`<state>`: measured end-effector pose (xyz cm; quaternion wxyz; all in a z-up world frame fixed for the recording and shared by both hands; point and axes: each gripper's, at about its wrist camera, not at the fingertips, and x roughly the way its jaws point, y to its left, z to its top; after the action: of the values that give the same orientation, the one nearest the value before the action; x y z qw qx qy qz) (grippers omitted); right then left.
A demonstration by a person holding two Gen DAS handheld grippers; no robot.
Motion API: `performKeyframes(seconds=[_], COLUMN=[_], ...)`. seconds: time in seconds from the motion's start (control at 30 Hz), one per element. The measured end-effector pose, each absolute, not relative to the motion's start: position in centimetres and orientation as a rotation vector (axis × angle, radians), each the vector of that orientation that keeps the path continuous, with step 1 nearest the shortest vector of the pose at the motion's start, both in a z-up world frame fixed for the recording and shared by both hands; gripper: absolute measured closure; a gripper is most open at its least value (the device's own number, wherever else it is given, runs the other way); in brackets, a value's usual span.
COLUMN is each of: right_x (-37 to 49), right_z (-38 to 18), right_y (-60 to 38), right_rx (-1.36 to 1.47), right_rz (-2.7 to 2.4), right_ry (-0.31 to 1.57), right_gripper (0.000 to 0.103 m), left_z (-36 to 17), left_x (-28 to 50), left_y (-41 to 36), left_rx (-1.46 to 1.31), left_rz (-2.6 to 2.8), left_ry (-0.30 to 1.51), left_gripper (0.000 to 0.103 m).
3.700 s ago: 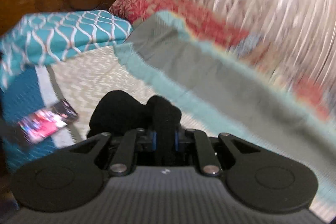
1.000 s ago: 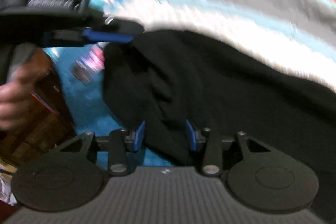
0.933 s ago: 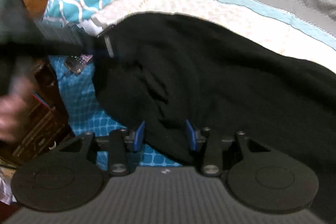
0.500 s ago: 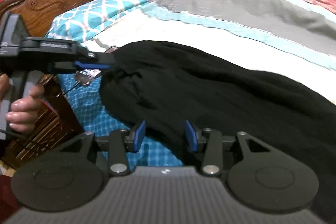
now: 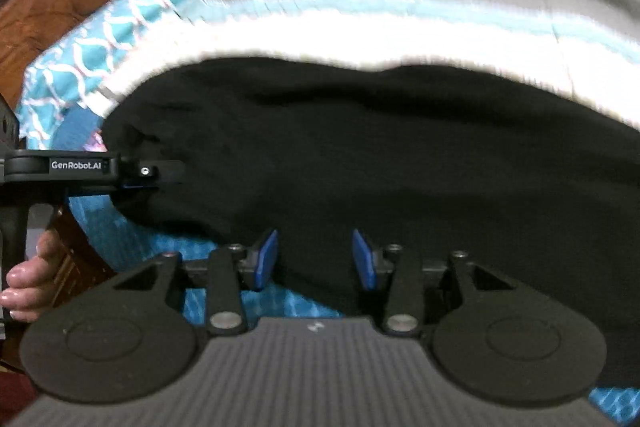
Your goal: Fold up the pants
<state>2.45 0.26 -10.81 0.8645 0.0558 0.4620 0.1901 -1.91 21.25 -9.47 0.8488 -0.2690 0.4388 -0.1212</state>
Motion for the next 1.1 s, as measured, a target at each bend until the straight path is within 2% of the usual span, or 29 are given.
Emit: performKeyframes(seconds=[0.13,0.33,0.47,0.8,0.97,1.1], right_x=[2.5,2.4,2.3,2.3,2.2,2.2], right_z=[-11.1,-11.1,-11.3,-11.5,-11.6,-11.7], right_y=[0.0,0.0,-0.4,-1.1,-1.5,-1.9], right_rx=[0.161,0.173,0.202,0.261,0.298,0.317], right_rz=[0.394,0.393,0.405,0.417,0.440,0.449], right_ry=[0.978,0.978,0.976,0.971,0.965,0.963], right_gripper=[0.059,0.058,0.051,0.050,0.042,0.041], left_z=[-10.3,-10.3,-10.2,-9.8,-9.7,-9.5], left_x=[-1.6,-1.9,-1.7,-2.2,-2.2,-2.0], left_y=[22.8,22.4,22.2,21.1,20.5,20.2], left_rx=[-0.682,-0.650,-0.645,-0.610,-0.588,-0.579], left_rz=[-0.259,-0.256,-0.255,-0.245,-0.237,-0.232], left_ry=[0.948,0.937,0.935,0.927,0.925,0.927], left_gripper=[0.091,0.091,0.091,0.091,0.091,0.091])
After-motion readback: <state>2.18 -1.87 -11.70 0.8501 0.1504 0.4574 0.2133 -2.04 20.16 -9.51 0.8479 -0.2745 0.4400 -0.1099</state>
